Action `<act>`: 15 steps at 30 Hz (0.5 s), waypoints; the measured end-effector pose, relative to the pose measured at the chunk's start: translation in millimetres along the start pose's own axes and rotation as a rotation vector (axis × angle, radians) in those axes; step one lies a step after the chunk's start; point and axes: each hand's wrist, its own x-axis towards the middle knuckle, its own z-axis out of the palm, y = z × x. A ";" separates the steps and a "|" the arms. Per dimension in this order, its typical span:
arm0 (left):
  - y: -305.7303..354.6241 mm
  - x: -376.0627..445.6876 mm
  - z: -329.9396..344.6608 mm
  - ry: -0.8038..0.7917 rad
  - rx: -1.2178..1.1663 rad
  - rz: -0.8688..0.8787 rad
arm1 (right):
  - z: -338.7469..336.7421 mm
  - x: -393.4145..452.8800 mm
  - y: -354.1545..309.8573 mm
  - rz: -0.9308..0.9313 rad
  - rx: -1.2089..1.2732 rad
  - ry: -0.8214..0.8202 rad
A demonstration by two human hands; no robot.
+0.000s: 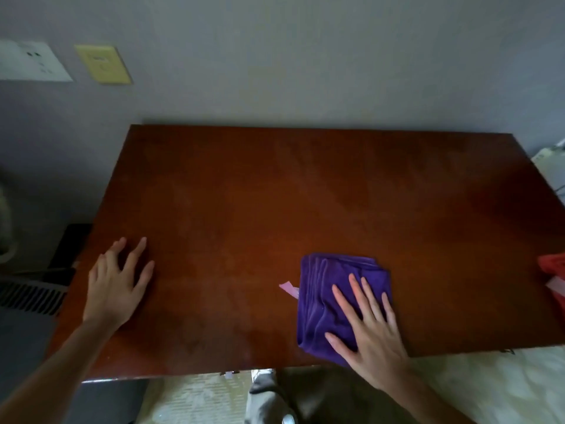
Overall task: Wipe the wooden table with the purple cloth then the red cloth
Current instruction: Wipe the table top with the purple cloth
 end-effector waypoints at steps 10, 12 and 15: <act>210.6 -3.8 38.1 -0.016 -0.094 0.443 | 10.9 14.1 -16.0 0.153 0.003 -0.009; 236.8 6.5 45.1 -0.029 -0.093 0.504 | 10.1 25.0 -9.2 0.142 0.026 0.002; 250.2 29.4 51.0 -0.048 -0.099 0.506 | 6.8 64.5 9.1 0.113 0.086 0.011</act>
